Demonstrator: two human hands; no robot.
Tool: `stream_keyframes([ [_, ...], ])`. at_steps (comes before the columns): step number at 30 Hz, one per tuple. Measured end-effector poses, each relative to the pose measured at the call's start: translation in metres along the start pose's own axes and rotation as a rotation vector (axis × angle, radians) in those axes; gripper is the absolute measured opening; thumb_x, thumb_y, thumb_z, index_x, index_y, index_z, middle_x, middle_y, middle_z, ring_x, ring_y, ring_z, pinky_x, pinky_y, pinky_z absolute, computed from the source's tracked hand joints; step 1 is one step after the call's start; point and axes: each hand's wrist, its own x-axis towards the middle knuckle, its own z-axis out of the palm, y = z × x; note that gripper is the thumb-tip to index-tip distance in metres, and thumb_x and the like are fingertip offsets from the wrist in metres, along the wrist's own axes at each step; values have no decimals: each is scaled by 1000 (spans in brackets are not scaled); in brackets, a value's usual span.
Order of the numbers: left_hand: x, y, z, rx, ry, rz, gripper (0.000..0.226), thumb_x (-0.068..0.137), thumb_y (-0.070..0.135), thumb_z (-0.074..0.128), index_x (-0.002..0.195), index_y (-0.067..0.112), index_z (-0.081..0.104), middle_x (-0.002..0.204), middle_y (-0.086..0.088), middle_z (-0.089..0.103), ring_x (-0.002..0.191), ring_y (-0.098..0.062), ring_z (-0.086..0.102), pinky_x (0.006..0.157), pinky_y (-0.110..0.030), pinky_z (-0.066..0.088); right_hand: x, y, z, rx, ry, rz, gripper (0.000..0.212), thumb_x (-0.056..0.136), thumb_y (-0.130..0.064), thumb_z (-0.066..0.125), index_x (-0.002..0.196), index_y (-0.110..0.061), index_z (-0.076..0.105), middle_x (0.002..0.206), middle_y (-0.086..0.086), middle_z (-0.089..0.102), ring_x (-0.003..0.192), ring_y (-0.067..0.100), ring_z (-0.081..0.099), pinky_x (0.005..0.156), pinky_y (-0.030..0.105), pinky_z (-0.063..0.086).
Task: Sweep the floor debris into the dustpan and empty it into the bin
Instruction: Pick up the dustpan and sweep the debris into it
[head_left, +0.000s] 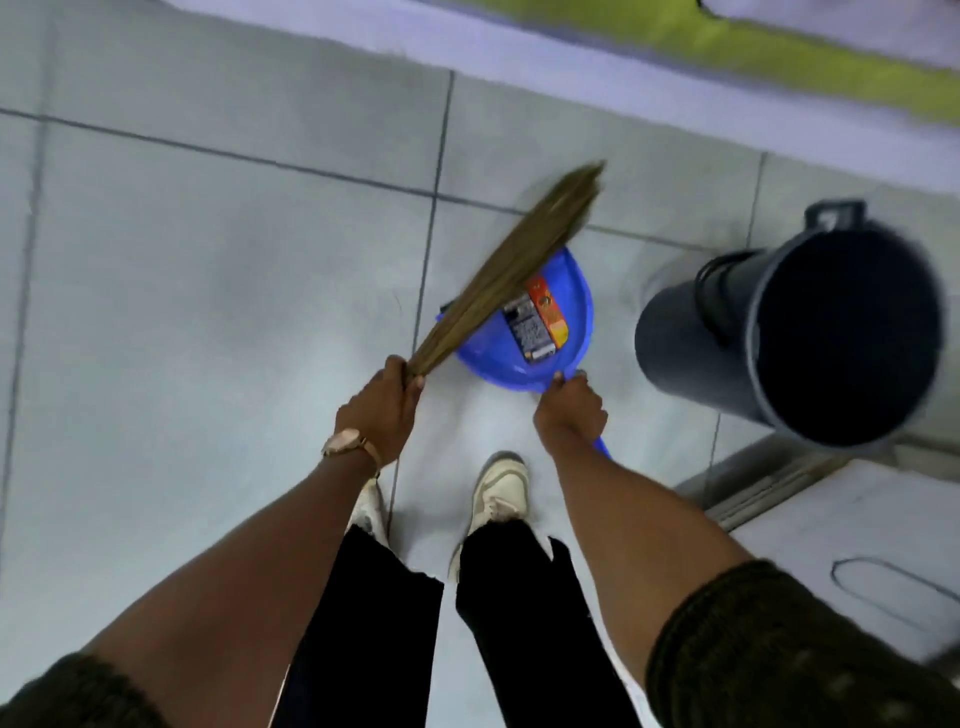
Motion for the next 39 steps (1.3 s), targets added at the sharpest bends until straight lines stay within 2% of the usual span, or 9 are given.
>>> stream_keyframes([
  [8, -107, -36, -171, -111, 249, -209, 32, 100, 44, 29, 111, 17, 43, 99, -10, 65, 83, -34, 64, 62, -35, 43, -136, -100, -102, -257, 27, -345, 40, 100, -36, 32, 117, -6, 52, 120, 16, 63, 113, 35, 57, 97, 42, 38],
  [11, -130, -70, -222, -192, 387, -316, 35, 100, 41, 31, 125, 19, 42, 106, -11, 64, 91, -35, 64, 69, -38, 46, -179, -144, -114, -310, 17, -461, 49, 96, -47, 38, 114, -4, 52, 118, 18, 64, 111, 36, 59, 95, 42, 40],
  [14, -139, -136, -260, -302, 453, -452, 41, 101, 37, 32, 139, 23, 35, 111, -14, 63, 98, -37, 62, 72, -38, 44, -216, -203, -86, -369, -40, -567, 53, 92, -52, 43, 111, -3, 51, 114, 18, 65, 108, 36, 60, 91, 42, 43],
  [16, -138, -186, -276, -389, 474, -518, 46, 101, 38, 33, 146, 27, 30, 116, -17, 62, 103, -38, 61, 80, -42, 47, -238, -239, -58, -400, -89, -617, 58, 89, -56, 47, 112, -3, 50, 114, 17, 65, 109, 35, 60, 91, 41, 43],
  [18, -134, -251, -297, -453, 486, -606, 50, 100, 38, 36, 149, 30, 27, 120, -20, 61, 108, -41, 59, 88, -46, 47, -261, -290, -12, -428, -138, -673, 62, 87, -57, 51, 118, -4, 47, 117, 17, 64, 112, 35, 60, 93, 41, 43],
  [21, -141, -341, -319, -489, 523, -750, 52, 100, 36, 38, 150, 31, 25, 124, -26, 58, 109, -45, 57, 91, -47, 47, -298, -352, 50, -482, -222, -743, 67, 88, -53, 53, 130, -3, 39, 123, 19, 62, 116, 36, 58, 96, 42, 42],
  [27, -126, -488, -373, -568, 356, -892, 56, 99, 29, 41, 152, 29, 23, 137, -27, 49, 116, -47, 53, 99, -45, 47, -334, -453, 135, -645, -235, -860, 89, 89, -48, 53, 152, -10, 2, 124, 21, 61, 114, 38, 58, 96, 42, 42],
  [33, -94, -534, -381, -505, 234, -929, 55, 99, 31, 36, 152, 31, 21, 138, -27, 46, 119, -46, 51, 103, -48, 44, -316, -524, 157, -816, -140, -968, 88, 92, -48, 49, 152, -10, -4, 125, 21, 60, 115, 37, 57, 96, 42, 41],
  [39, -27, -548, -313, -481, 114, -952, 67, 95, 23, 43, 152, 40, 12, 135, -27, 46, 116, -48, 52, 100, -53, 46, -257, -595, 202, -837, -116, -1028, 90, 91, -47, 52, 151, -7, -2, 138, 21, 48, 123, 38, 52, 100, 45, 39],
])
